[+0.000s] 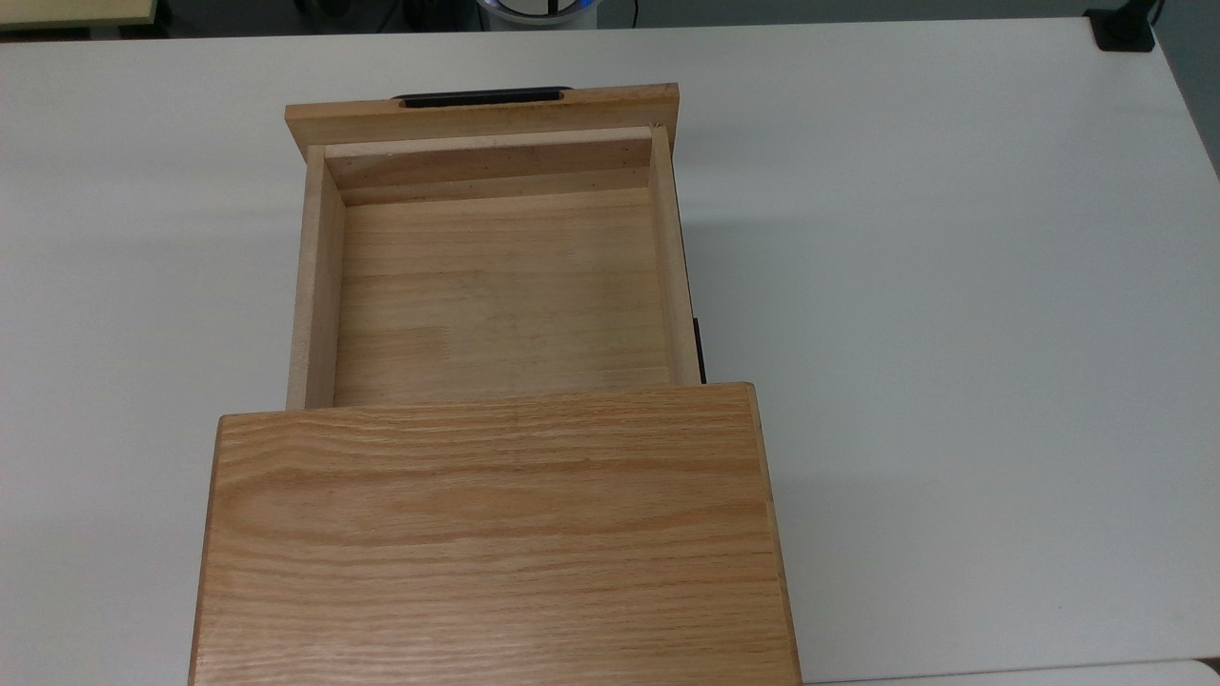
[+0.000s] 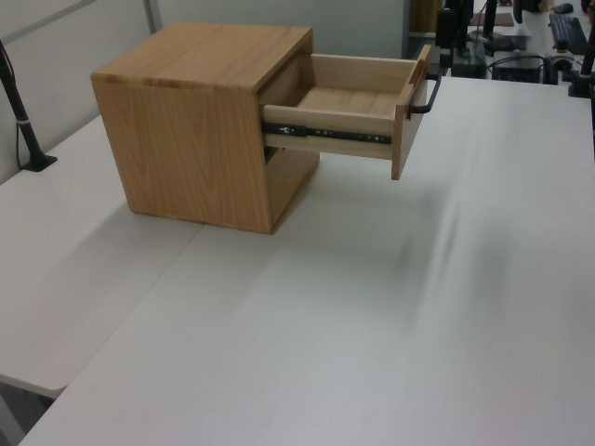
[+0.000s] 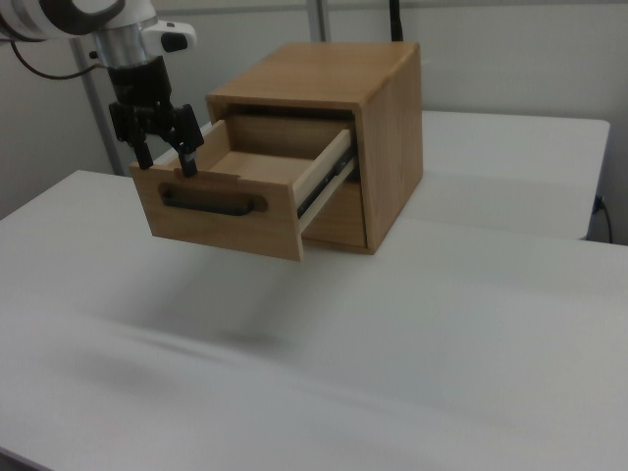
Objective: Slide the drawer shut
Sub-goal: 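Lower the gripper onto the black handle of the open wooden drawer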
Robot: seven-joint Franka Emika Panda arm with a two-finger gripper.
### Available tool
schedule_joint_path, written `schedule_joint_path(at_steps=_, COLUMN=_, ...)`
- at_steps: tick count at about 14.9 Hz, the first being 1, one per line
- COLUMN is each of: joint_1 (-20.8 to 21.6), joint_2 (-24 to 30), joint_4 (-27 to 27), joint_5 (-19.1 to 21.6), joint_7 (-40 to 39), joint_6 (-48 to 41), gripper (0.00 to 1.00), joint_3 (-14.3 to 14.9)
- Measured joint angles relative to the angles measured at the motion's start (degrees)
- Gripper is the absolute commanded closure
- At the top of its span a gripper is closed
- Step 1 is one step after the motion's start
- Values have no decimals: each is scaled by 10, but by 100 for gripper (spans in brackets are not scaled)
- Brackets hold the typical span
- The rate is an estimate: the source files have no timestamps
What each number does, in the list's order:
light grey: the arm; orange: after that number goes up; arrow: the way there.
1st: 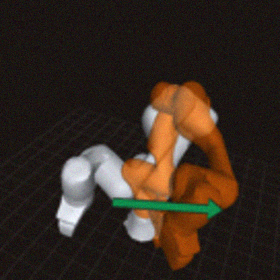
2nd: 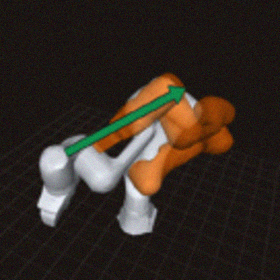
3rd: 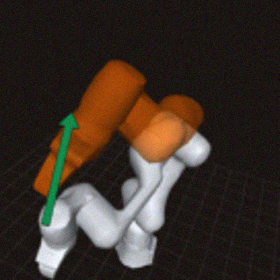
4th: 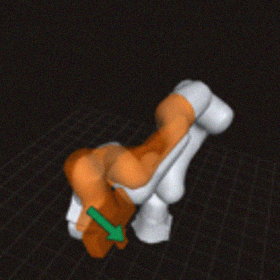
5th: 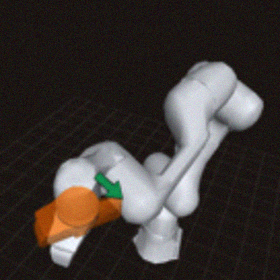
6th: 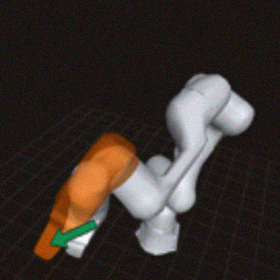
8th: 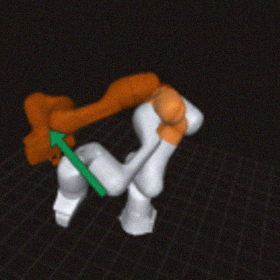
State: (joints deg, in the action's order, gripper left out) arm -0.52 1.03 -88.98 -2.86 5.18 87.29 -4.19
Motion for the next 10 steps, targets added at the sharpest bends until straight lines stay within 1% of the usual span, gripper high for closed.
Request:
schedule_joint_path(at_steps=4, joint_1=-4, joint_2=7, joint_4=1, joint_5=0, joint_7=-4, joint_6=-35, gripper=4, joint_3=4)
schedule_joint_path(at_steps=8, joint_1=-7, joint_2=16, joint_4=1, joint_5=0, joint_7=-6, joint_6=-40, gripper=4, joint_3=4)
schedule_joint_path(at_steps=9, joint_1=-7, joint_2=16, joint_4=1, joint_5=0, joint_7=-6, joint_6=-41, gripper=8, joint_3=4)
schedule_joint_path(at_steps=10, joint_1=-7, joint_2=16, joint_4=1, joint_5=0, joint_7=-6, joint_6=-42, gripper=18, joint_3=4)
